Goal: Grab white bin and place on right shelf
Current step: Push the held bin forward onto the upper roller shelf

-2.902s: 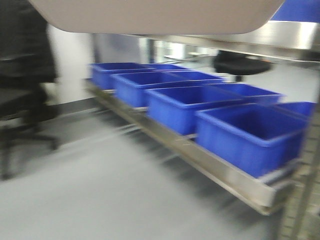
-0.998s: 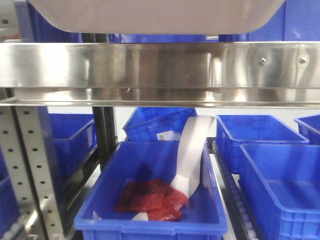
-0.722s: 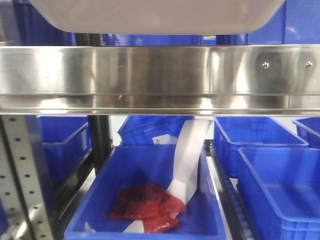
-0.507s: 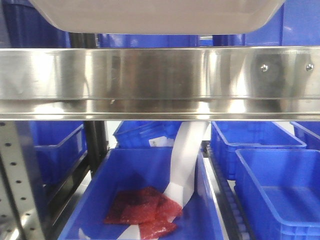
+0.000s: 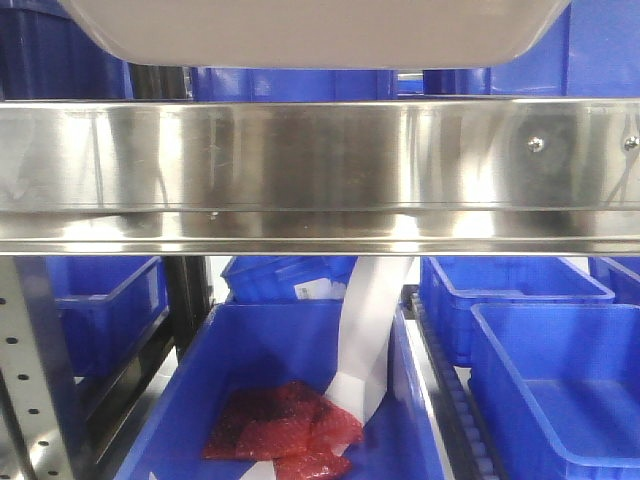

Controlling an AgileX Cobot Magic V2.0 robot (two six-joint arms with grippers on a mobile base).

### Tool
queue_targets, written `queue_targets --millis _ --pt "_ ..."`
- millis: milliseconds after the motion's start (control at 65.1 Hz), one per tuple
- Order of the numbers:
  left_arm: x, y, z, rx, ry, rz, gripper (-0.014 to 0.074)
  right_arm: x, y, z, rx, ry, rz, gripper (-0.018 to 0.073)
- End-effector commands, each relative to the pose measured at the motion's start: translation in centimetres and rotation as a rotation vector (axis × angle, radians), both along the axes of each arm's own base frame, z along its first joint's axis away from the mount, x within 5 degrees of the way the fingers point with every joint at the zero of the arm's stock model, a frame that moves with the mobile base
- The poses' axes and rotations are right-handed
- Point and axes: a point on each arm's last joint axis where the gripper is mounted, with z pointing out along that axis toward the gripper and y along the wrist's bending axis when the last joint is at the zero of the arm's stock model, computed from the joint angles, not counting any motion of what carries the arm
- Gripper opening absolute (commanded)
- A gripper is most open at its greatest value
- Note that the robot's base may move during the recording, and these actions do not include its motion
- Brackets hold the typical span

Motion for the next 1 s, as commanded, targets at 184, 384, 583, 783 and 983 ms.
queue_targets --millis 184,384,583,783,983 --pt "-3.27 -1.72 2.82 -0.172 -0.012 -0.249 0.0293 -1.98 1.45 2.69 0.152 -0.064 0.157 0.0349" --pt "-3.27 -1.72 2.82 -0.172 -0.012 -0.249 0.0293 -1.98 1.45 2.69 0.152 -0.064 0.157 0.0349" --pt "-3.27 -1.72 2.82 -0.172 -0.012 -0.249 0.0293 -1.98 1.45 2.69 0.152 -0.064 0.157 0.0349" --pt "-3.25 -1.72 2.83 -0.172 -0.012 -0.247 0.0293 -1.98 1.45 2.69 0.152 -0.064 0.157 0.0349" --pt "-3.19 -1.71 2.88 -0.177 -0.015 -0.241 0.0293 -1.85 1.45 3.10 0.198 -0.079 0.146 0.0349"
